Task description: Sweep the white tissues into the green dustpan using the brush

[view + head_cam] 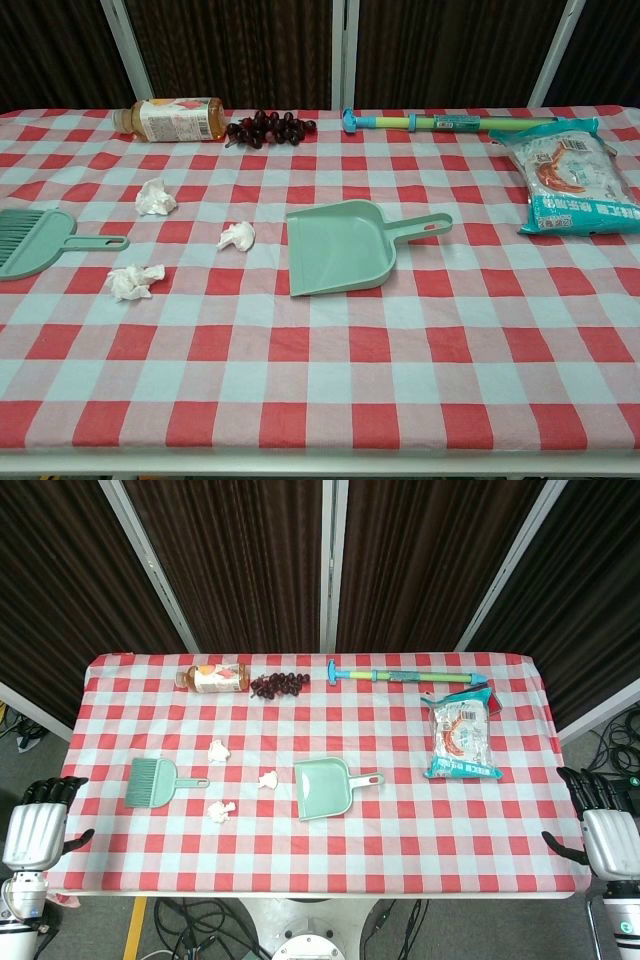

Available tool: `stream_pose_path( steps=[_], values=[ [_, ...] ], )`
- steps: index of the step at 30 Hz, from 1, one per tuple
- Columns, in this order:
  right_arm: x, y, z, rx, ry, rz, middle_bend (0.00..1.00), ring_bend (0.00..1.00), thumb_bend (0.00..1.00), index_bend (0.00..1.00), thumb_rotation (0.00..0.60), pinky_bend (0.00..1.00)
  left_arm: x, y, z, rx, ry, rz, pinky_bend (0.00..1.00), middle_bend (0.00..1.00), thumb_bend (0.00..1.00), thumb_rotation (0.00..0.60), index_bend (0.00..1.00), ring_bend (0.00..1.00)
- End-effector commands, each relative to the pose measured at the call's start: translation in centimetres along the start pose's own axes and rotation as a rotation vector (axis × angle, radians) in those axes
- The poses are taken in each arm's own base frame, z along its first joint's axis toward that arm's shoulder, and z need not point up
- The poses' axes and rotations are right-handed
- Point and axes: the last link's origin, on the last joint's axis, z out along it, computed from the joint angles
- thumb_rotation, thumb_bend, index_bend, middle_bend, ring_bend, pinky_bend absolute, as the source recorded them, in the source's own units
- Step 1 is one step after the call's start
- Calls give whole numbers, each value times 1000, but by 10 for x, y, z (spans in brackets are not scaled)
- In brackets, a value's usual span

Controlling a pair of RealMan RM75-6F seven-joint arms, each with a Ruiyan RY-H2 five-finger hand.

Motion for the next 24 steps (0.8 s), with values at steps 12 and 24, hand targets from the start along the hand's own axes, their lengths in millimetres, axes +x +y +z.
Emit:
stream_pose_path(
  steps=[12,24],
  values=[
    [7,2,1,-3,23,-9,117,0,95,13,600,0,7,15,23,-77,11,80,204,244,62,600,255,196],
    [22,-4,11,0,42,-58,125,0,101,13,600,0,-5,108,99,-290,-59,106,278,367,170,600,377,304]
  ],
)
